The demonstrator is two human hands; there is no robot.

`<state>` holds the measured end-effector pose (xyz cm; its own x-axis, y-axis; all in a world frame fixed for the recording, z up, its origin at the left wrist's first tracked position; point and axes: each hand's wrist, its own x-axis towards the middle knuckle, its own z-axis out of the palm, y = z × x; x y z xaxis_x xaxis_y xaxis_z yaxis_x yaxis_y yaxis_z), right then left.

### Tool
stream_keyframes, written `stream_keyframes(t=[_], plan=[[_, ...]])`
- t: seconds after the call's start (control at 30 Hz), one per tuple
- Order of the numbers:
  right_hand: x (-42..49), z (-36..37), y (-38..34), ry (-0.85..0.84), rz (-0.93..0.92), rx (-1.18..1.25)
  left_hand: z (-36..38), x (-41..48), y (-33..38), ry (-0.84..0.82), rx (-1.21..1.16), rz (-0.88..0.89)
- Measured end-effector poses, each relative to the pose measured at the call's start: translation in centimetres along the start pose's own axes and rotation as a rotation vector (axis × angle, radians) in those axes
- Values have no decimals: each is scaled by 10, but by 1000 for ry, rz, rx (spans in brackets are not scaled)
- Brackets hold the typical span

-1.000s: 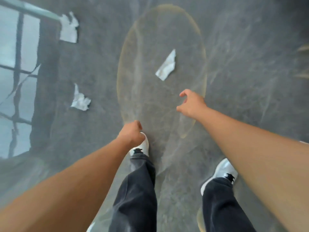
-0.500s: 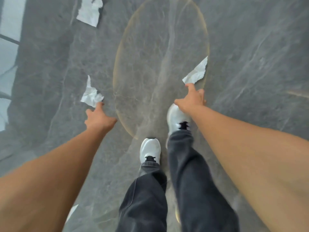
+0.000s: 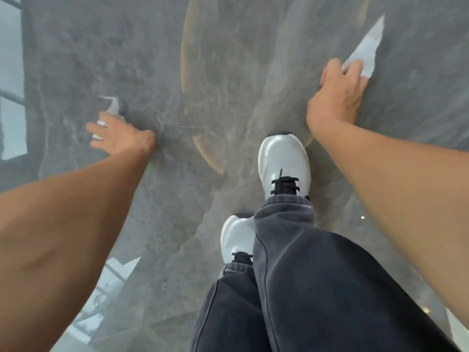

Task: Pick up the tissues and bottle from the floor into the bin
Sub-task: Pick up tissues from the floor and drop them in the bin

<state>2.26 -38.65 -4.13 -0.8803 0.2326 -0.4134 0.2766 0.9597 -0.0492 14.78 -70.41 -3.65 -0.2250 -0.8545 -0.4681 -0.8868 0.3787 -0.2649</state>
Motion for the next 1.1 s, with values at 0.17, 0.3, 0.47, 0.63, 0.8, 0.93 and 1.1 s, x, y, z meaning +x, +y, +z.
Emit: stream_keyframes(t=[0.17, 0.3, 0.47, 0.63, 0.8, 0.93, 1.1], plan=[[-8, -14, 3, -173, 4, 50, -13, 3, -13, -133, -95, 228], [-34, -50, -10, -244, 11, 132, -44, -33, -16, -190, -78, 385], [-82, -127, -20, -299, -52, 178, -105, -112, -17, -224, -54, 440], [-139, -220, 1, -250, 15, 260, -164, -209, -15, -277, -29, 644], [-212, -266, 58, -268, 31, 289, -194, -304, -6, -294, -20, 831], [-273, -268, 119, -297, 117, 285, -186, -374, -1, -341, 15, 953], [-332, -246, 200, -396, 95, 245, -156, -443, -13, -390, 58, 1063]])
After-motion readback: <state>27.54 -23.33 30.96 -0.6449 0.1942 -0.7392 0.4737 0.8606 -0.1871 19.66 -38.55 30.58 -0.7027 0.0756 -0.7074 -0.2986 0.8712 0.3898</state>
